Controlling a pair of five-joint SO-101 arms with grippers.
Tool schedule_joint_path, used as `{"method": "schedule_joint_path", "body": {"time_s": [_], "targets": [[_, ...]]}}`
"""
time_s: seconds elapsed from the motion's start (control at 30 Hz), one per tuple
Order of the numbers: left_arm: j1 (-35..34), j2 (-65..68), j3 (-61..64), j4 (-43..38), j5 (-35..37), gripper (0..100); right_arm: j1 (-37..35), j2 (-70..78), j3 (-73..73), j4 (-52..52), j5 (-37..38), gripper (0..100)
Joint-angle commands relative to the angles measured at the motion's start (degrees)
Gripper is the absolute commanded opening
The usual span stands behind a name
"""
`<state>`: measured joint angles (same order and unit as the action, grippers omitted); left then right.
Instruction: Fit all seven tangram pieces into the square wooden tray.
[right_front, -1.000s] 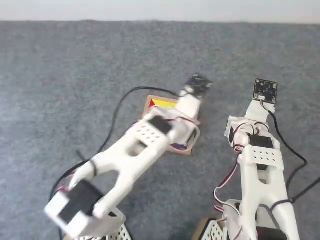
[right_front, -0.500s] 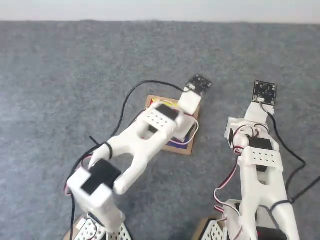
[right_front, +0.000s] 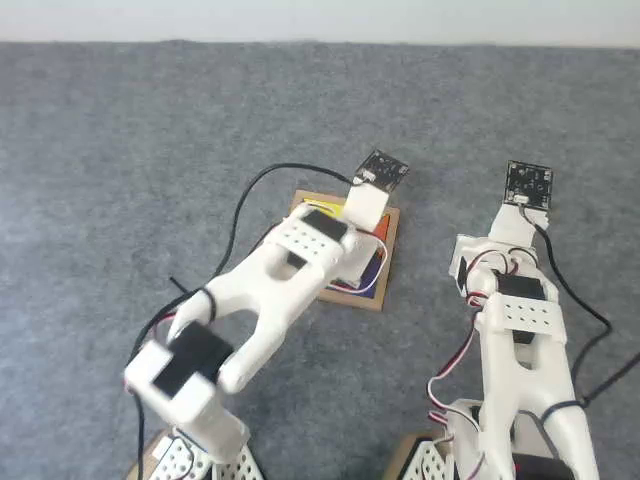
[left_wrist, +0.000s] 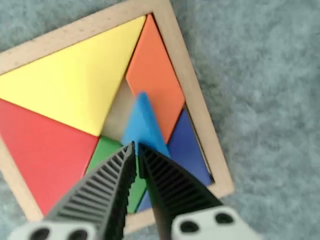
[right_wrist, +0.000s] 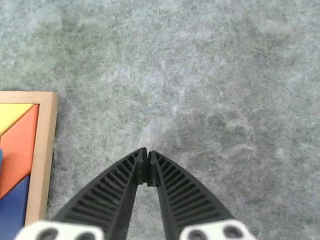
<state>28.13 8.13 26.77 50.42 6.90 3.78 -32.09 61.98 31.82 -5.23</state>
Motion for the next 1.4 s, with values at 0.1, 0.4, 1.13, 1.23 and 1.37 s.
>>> {"method": "schedule_joint_path", "body": {"time_s": [0.1, 0.4, 1.13, 1.23, 1.37], "targets": [[0.5, -15.5, 7.4, -8.5, 2.4, 1, -1.9, -2.7, -0.4, -1.1, 1.0, 0.8], [0.2, -3.4, 0.7, -7.0, 2.3, 1, -2.5, -2.7, -0.4, -1.2, 1.1, 0.8], [-18.4, -35.1, 30.9, -25.5, -2.5, 1, -14.0, -19.3, 7.8, 0.5, 10.9, 0.7], [-24.6, -28.7, 25.7, -23.3, 1.2, 1, -16.6, -20.8, 5.8, 1.6, 9.7, 0.7], [-25.4, -18.2, 17.1, -17.3, 1.4, 1, -19.6, -13.0, -0.4, 0.8, 7.8, 0.7]]}}
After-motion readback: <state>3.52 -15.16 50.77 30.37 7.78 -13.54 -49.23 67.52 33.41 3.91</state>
